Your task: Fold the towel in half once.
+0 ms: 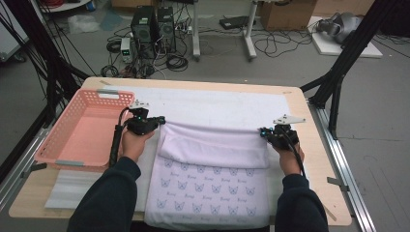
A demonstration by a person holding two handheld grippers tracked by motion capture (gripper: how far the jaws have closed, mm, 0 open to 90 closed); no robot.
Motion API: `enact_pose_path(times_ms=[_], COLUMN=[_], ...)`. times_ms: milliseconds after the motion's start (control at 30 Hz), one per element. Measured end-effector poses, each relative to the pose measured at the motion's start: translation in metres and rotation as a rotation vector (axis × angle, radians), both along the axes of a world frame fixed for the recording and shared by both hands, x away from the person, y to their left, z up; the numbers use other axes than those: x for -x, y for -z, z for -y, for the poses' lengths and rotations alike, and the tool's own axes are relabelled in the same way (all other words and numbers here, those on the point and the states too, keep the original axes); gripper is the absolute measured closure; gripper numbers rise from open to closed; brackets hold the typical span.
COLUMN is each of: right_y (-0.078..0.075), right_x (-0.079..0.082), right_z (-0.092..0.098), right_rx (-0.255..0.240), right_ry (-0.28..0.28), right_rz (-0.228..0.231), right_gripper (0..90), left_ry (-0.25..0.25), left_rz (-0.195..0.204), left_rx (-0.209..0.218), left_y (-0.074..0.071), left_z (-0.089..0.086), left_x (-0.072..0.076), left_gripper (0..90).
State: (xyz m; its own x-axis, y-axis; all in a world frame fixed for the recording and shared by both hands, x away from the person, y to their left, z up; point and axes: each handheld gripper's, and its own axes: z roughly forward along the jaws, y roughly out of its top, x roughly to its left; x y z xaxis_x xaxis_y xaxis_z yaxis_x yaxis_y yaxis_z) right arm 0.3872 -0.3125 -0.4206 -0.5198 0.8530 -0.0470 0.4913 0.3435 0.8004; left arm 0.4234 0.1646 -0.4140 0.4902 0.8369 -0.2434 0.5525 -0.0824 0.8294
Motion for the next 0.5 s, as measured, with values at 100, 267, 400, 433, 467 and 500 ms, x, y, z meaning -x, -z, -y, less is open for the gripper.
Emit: enact_pose_path(times_ms=[100, 267, 400, 433, 467, 500], right_y=[-0.008, -0.017, -0.018, -0.017, -0.015, -0.013], right_x=[-0.015, -0.036, -0.047, -0.048, -0.049, -0.05], right_z=[-0.002, -0.007, -0.011, -0.013, -0.014, -0.015], right_rx=[0.009, 0.027, 0.006, 0.012, 0.02, 0.016], right_ry=[0.018, 0.05, 0.073, 0.076, 0.08, 0.086], right_rz=[0.017, 0.044, 0.046, 0.042, 0.043, 0.038], right_gripper=[86.6, 86.6, 86.6, 86.6, 86.7, 86.6], left_ry=[-0.017, -0.059, -0.073, -0.075, -0.068, -0.06], left_rz=[0.013, 0.029, 0.026, 0.017, 0.012, 0.008], left_rx=[0.011, 0.044, 0.051, 0.05, 0.034, 0.015], left_y=[-0.008, -0.01, -0.007, -0.005, -0.004, -0.002], left_z=[0.0, -0.001, -0.004, -0.004, -0.004, -0.003], left_x=[-0.013, -0.025, -0.03, -0.03, -0.031, -0.03], left_gripper=[86.1, 86.1, 86.1, 86.1, 86.0, 86.0])
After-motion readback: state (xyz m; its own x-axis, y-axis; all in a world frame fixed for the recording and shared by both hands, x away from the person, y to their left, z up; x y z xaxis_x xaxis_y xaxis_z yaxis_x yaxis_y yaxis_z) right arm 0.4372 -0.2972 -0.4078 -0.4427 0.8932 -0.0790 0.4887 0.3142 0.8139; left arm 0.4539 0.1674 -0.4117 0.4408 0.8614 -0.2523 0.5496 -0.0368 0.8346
